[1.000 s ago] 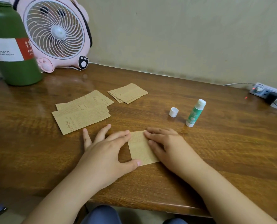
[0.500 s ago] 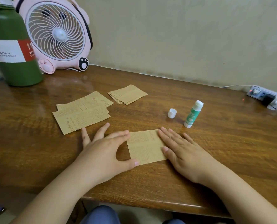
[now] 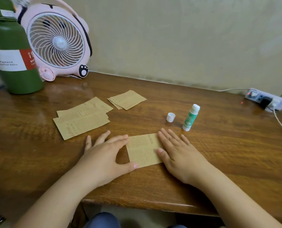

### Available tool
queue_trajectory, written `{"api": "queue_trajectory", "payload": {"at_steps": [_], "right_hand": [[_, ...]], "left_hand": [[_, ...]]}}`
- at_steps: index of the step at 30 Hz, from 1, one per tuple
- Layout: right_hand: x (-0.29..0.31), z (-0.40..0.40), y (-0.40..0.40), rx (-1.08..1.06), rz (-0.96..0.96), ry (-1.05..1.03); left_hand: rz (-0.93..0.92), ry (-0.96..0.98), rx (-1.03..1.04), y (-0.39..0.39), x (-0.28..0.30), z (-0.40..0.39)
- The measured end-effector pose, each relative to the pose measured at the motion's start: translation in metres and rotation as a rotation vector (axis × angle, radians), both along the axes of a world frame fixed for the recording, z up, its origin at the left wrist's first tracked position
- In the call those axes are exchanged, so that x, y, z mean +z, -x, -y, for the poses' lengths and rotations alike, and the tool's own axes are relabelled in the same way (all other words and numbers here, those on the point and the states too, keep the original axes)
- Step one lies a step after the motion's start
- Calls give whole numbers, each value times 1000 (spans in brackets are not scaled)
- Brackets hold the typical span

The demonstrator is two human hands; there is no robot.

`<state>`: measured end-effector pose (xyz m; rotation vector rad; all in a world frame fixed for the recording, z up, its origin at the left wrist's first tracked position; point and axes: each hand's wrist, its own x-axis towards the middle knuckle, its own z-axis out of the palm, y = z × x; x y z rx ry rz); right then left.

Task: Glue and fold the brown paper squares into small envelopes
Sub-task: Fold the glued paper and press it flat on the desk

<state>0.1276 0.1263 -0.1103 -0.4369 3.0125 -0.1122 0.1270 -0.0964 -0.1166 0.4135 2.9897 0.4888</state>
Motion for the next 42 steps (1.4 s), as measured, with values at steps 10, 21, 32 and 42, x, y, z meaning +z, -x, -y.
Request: {"api": "queue_trajectory", "payload": {"at_steps": [10, 21, 32, 42], "right_hand": [[-3, -9, -4, 32, 52, -3], [-6, 28, 1, 180, 26, 66], [-2, 20, -8, 233, 35, 112], [-7, 30, 11, 157, 13, 90]], "left_hand": [[-5, 16, -11, 0, -4, 3], [12, 7, -13, 0, -2, 3], [49, 68, -77, -3, -1, 6], [-26, 74, -39, 10, -1, -58]]}}
